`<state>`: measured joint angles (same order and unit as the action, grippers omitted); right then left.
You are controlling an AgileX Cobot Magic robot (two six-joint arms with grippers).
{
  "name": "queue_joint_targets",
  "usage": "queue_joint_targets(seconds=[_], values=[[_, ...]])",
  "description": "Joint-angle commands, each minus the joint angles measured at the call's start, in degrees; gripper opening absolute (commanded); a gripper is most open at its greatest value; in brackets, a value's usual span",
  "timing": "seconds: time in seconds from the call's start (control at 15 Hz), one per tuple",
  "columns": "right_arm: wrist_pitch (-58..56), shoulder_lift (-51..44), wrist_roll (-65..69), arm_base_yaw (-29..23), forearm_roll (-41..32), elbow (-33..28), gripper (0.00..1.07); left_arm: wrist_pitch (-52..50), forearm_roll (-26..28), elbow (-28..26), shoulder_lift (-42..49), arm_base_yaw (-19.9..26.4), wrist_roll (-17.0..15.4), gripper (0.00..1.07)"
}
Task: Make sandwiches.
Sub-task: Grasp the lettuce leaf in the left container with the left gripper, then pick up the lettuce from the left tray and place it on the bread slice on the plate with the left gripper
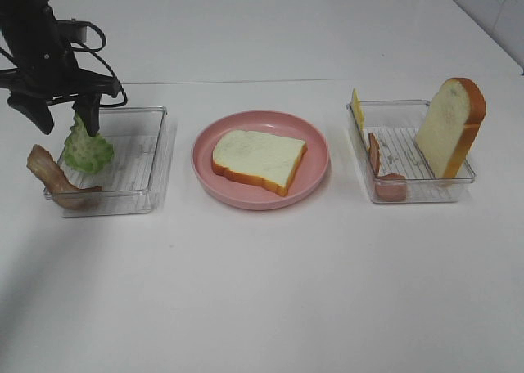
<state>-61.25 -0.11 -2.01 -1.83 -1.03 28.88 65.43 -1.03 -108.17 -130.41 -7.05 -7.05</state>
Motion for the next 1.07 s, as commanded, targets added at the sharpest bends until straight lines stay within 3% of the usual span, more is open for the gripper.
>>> queue_joint_targets(seconds=[0.07,0.33,0.6,1.07], values=[[0.63,-0.86,-0.34,0.4,-0.4,-0.17,0.78,-0.34,-0.34,0.4,-0.4,-0.06,0.17,0.53],[0.63,-0.86,-0.34,0.4,-0.4,-0.17,0.78,-0.34,-0.34,0.4,-0.4,-0.06,0.11,0.33],[0.63,-0.86,-0.34,0.4,-0.4,-0.17,0.78,-0.34,-0.34,0.4,-0.4,-0.06,0.11,0.0],[0.63,-0.86,-0.34,0.4,-0.4,-0.17,0.78,0.29,-0.23,-1.49,2.98,-0.06,0.57,0.0]])
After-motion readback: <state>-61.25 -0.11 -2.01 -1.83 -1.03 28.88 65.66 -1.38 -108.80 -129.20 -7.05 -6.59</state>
